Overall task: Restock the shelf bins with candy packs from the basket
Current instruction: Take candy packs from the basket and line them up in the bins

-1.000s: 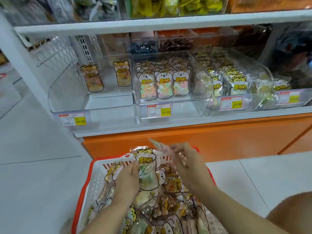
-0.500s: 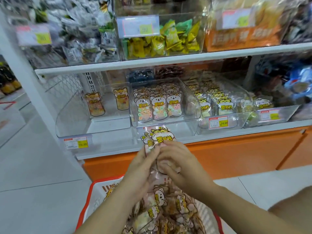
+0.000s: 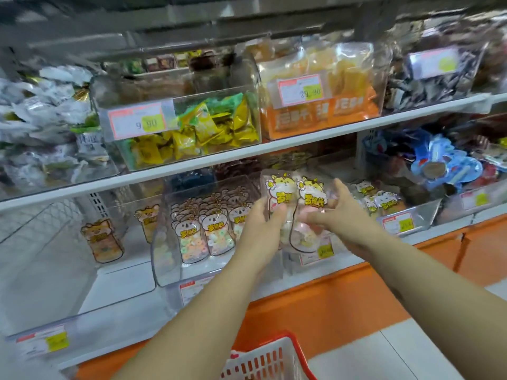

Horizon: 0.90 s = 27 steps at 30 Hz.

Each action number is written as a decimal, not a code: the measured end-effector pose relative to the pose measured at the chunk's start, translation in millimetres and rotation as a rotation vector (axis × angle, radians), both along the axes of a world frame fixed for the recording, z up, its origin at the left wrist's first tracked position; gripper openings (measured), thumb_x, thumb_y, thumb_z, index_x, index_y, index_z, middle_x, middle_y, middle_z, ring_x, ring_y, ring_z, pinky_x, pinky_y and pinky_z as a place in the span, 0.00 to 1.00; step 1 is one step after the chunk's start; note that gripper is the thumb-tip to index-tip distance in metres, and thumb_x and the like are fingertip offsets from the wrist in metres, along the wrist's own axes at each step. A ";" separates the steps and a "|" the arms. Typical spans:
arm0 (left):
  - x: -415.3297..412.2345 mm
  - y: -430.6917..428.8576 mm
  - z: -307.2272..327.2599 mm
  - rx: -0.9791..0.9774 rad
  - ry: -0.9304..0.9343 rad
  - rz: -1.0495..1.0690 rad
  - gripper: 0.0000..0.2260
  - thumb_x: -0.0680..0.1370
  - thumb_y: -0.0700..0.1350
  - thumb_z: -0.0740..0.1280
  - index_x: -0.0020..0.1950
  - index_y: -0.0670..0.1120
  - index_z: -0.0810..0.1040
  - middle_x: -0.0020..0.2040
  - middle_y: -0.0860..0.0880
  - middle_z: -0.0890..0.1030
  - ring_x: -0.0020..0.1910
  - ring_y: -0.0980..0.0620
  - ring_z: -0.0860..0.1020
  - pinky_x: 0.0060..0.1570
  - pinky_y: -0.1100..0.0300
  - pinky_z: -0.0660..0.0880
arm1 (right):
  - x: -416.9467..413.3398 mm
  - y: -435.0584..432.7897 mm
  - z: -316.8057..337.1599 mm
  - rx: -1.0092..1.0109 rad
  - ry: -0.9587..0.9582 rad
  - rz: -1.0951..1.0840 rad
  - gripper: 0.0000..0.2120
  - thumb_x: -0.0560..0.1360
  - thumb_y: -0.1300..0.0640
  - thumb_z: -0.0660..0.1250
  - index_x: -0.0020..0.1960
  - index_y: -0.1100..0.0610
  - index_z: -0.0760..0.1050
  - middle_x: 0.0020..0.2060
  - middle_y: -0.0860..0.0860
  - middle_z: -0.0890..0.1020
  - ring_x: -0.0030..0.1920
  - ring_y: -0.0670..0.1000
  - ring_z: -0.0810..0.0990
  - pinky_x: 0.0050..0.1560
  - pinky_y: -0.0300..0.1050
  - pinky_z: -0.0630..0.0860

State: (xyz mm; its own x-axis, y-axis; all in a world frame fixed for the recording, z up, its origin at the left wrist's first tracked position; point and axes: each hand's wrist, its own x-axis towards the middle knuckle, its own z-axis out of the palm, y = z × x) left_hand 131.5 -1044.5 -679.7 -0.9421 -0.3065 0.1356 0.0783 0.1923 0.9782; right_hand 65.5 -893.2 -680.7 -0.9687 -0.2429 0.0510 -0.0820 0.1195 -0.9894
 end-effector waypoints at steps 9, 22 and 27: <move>-61.1 -5.3 -6.9 -0.068 0.113 0.280 0.21 0.84 0.47 0.62 0.77 0.49 0.65 0.72 0.56 0.70 0.69 0.57 0.70 0.64 0.62 0.64 | -76.8 -11.0 -24.6 0.216 0.136 -0.122 0.28 0.72 0.69 0.71 0.69 0.60 0.67 0.36 0.47 0.74 0.32 0.45 0.74 0.27 0.32 0.71; -72.4 -7.6 -16.6 -0.388 -0.002 0.095 0.20 0.78 0.43 0.69 0.64 0.56 0.64 0.45 0.53 0.70 0.32 0.64 0.72 0.31 0.69 0.68 | -127.3 -12.5 -50.5 0.293 -0.180 0.206 0.09 0.81 0.59 0.64 0.42 0.59 0.75 0.36 0.57 0.77 0.33 0.57 0.79 0.34 0.43 0.76; -78.7 11.1 -19.3 -0.662 -0.122 0.022 0.35 0.77 0.44 0.68 0.74 0.63 0.51 0.46 0.50 0.77 0.33 0.55 0.74 0.45 0.56 0.77 | -127.1 7.9 -38.7 -0.005 -0.474 0.215 0.21 0.82 0.39 0.56 0.52 0.57 0.74 0.43 0.57 0.77 0.41 0.61 0.81 0.42 0.53 0.80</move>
